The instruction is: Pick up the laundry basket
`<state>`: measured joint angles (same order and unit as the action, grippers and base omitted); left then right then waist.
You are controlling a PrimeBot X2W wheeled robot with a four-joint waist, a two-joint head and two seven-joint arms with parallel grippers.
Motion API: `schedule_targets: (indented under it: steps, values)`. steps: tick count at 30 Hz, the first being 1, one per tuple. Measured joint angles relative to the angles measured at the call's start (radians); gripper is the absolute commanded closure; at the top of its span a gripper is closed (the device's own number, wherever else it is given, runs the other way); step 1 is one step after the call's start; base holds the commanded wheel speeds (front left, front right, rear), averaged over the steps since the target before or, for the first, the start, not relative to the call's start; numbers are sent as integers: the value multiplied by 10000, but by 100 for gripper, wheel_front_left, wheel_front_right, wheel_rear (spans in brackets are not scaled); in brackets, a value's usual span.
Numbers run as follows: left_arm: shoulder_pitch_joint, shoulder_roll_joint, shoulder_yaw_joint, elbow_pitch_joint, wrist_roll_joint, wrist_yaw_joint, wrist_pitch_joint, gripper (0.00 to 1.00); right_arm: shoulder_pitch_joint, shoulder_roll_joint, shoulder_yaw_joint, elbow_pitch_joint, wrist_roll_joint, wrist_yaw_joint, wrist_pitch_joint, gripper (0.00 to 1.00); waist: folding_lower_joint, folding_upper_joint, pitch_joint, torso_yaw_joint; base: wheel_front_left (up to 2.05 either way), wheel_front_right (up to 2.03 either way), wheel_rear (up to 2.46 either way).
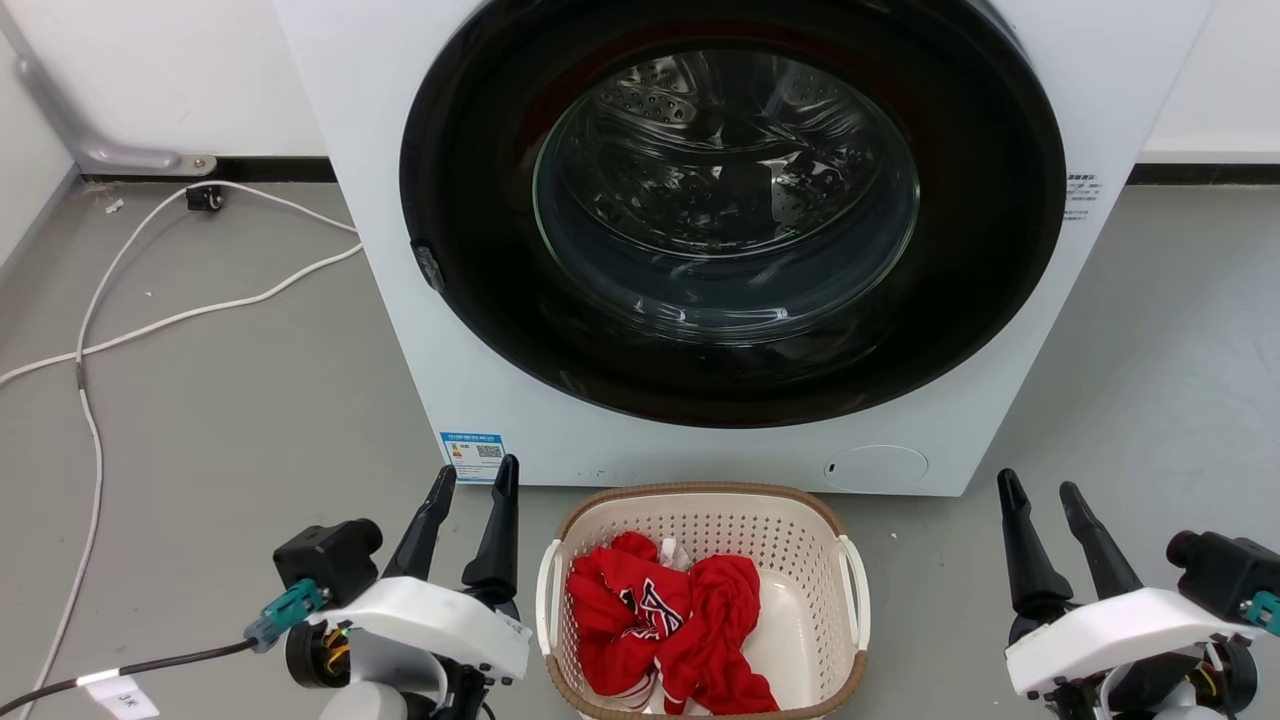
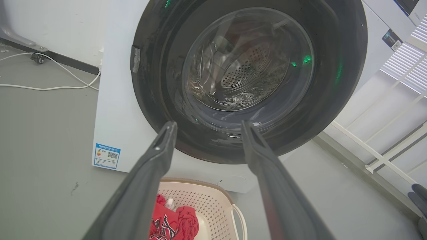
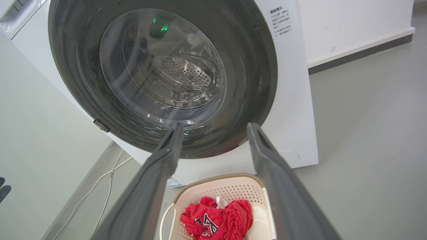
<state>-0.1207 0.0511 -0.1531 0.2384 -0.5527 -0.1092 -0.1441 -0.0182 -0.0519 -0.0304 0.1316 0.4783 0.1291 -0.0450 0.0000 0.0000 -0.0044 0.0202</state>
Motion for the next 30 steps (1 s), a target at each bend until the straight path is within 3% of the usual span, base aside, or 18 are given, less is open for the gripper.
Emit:
schedule_targets:
  steps: [30]
  values:
    - [-216, -2, -422, 307, 2968, 224, -665, 0, -240, 2, 6, 642, -3195, 4, -884, 0, 0, 0, -10, 117, 0, 0, 0]
